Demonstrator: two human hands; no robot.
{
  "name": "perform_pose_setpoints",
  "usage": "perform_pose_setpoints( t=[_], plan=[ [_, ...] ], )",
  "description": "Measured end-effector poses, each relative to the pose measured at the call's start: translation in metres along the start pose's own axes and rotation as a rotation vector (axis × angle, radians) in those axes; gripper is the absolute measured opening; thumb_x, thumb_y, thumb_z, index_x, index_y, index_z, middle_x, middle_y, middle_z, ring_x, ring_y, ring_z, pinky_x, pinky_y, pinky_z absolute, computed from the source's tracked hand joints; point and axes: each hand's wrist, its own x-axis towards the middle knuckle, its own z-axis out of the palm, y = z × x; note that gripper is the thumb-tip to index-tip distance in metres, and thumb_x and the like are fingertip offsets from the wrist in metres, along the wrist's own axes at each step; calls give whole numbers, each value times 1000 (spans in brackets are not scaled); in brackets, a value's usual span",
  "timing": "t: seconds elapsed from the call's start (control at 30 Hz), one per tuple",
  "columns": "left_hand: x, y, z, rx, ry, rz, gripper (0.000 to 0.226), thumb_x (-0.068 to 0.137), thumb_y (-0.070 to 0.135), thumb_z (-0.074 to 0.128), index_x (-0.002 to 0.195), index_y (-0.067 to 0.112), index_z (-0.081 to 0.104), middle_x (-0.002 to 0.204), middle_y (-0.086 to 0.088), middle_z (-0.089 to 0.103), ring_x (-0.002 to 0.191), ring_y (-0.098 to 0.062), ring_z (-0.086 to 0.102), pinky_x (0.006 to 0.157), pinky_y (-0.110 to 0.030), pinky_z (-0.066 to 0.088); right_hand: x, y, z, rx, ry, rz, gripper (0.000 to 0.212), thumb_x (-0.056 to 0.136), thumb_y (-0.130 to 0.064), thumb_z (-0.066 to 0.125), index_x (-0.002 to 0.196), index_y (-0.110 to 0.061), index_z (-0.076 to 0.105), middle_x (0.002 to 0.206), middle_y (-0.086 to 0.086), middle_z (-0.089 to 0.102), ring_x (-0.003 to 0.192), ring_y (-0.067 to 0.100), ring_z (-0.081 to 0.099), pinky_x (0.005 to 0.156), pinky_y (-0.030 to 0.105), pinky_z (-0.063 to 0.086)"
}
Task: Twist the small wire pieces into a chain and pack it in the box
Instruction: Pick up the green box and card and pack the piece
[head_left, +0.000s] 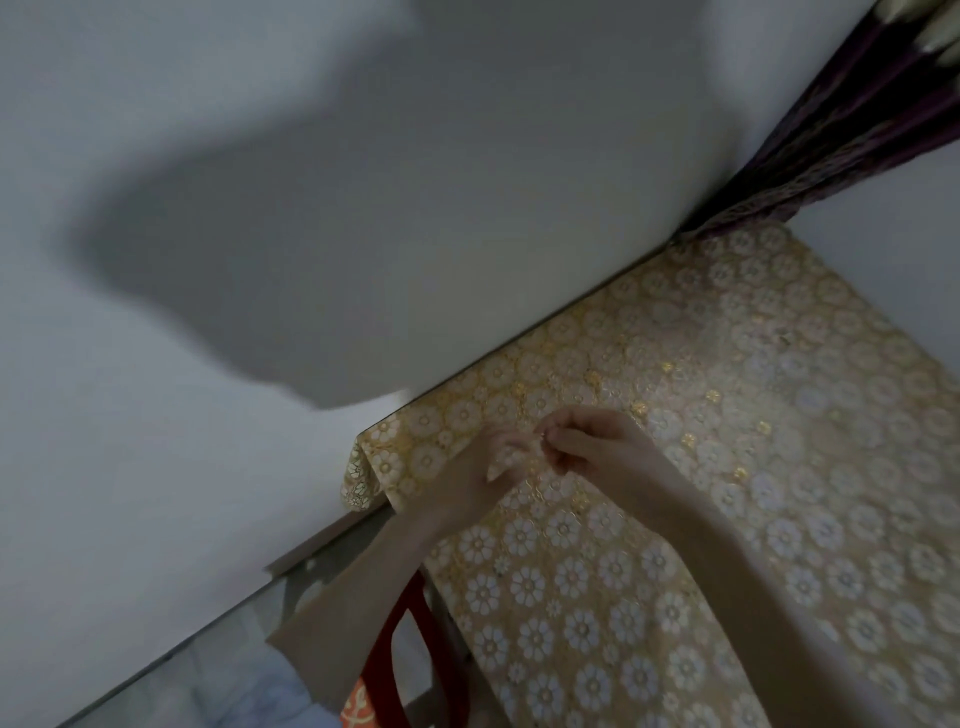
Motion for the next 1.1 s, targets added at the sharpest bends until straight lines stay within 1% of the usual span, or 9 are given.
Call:
perform_pose_setpoints(
  t=[0.07, 0.2, 0.43, 0.57, 0.67, 0.73, 0.8, 0.9, 1.1],
  plan=[
    [-8, 10, 5, -33, -7, -18, 16, 96, 34, 46, 104, 27, 59, 111, 17, 59, 107, -1, 54, 96, -27, 43, -15, -11, -9, 153, 2, -37, 11, 87, -7, 54, 83, -3, 64, 69, 3, 60, 66, 12, 55, 65, 20, 47],
    [-32, 26, 6, -121, 3, -101, 21, 98, 26, 44, 90, 25, 63, 90, 15, 67, 87, 4, 61, 85, -22, 46, -35, -9, -32, 351, 129, -78, 14, 90, -5, 49, 80, -5, 59, 73, 5, 57, 71, 14, 55, 69, 24, 47],
    [-63, 41, -9, -293, 63, -188, 17, 95, 16, 50, 92, 22, 66, 85, 5, 70, 77, -1, 67, 71, -15, 51, -62, 23, -61, 721, 300, -42, 19, 95, -6, 42, 86, -5, 59, 87, 8, 67, 82, 19, 67, 75, 26, 56],
    [-69, 51, -15, -213, 109, -227, 20, 95, 16, 51, 85, 23, 67, 80, 1, 71, 70, -4, 66, 66, -15, 50, -68, 40, -71, 832, 400, -6, 19, 97, -4, 40, 89, -3, 57, 87, 10, 64, 79, 19, 65, 70, 23, 57],
    [-69, 67, -21, -22, 125, -192, 17, 94, 24, 54, 84, 29, 67, 79, 12, 68, 73, -9, 65, 64, -14, 48, -70, 53, -67, 884, 454, 45, 17, 97, -1, 39, 94, -1, 56, 90, 12, 63, 83, 19, 63, 64, 22, 57],
    [-70, 85, -26, 121, 149, -125, 13, 91, 30, 57, 91, 29, 70, 81, 18, 65, 78, -11, 64, 71, -15, 46, -70, 64, -58, 942, 438, 92, 19, 97, 1, 37, 104, 0, 55, 88, 10, 60, 80, 18, 59, 62, 21, 56],
    [-71, 109, -32, 176, 190, -34, 14, 89, 30, 61, 94, 25, 72, 82, 21, 63, 78, -2, 61, 71, -7, 43, -69, 73, -45, 992, 384, 158, 22, 95, 3, 37, 110, 1, 54, 84, 10, 57, 78, 18, 57, 61, 21, 56],
    [-71, 140, -38, 123, 238, 76, 11, 84, 26, 67, 90, 21, 74, 85, 11, 70, 78, -5, 64, 73, -11, 48, -64, 79, -20, 1053, 258, 236, 15, 92, 2, 44, 100, 2, 57, 84, 12, 56, 77, 20, 58, 63, 24, 56],
    [-76, 174, -38, -53, 200, 160, 8, 85, 17, 66, 85, 23, 72, 82, 10, 72, 77, -1, 67, 76, -14, 51, -61, 57, 16, 1209, 146, 209, 26, 98, -11, 39, 107, 7, 57, 104, 21, 62, 103, 32, 59, 82, 38, 55]
  ],
)
